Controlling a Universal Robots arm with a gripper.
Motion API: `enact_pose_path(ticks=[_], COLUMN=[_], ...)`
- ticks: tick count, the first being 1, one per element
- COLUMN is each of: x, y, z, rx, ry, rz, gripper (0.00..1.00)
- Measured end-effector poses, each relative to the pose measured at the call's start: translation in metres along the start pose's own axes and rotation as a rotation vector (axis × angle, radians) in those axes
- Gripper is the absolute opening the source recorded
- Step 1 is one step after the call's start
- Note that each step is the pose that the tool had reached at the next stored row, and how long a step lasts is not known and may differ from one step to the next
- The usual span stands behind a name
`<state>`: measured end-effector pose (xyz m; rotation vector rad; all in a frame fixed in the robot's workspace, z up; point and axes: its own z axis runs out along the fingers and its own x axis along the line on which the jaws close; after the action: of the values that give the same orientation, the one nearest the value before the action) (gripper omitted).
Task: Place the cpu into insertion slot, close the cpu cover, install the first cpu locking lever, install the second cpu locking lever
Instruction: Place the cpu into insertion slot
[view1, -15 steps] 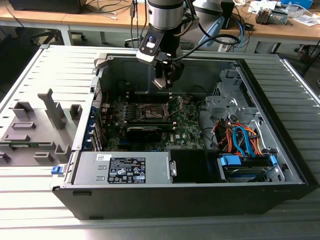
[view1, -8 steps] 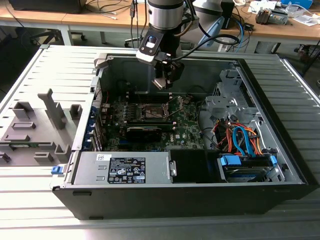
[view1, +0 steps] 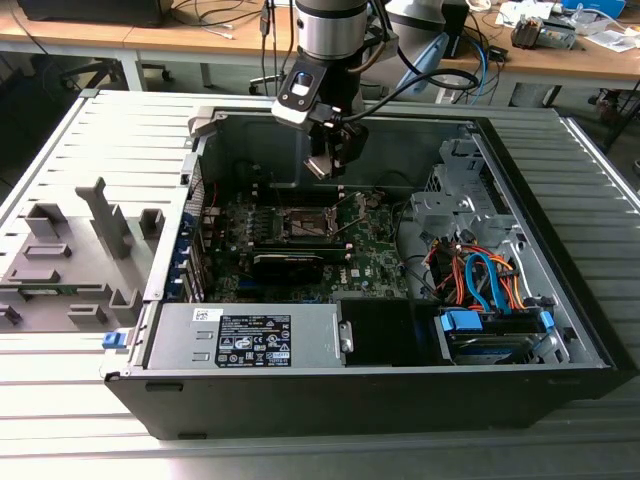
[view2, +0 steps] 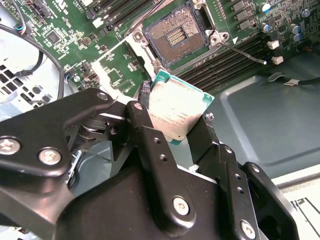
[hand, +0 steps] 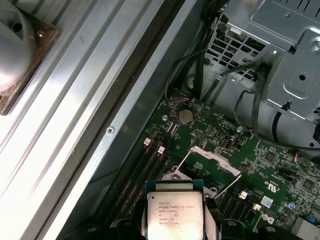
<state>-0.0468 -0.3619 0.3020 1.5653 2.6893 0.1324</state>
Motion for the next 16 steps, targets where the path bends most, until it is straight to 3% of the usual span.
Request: enact_pose_path(ticks=[16], x=[0.0], y=[0.0], z=[0.0], rx=[-0.0002], ry=[-0.0012], rz=[0.014], gripper=[0.54])
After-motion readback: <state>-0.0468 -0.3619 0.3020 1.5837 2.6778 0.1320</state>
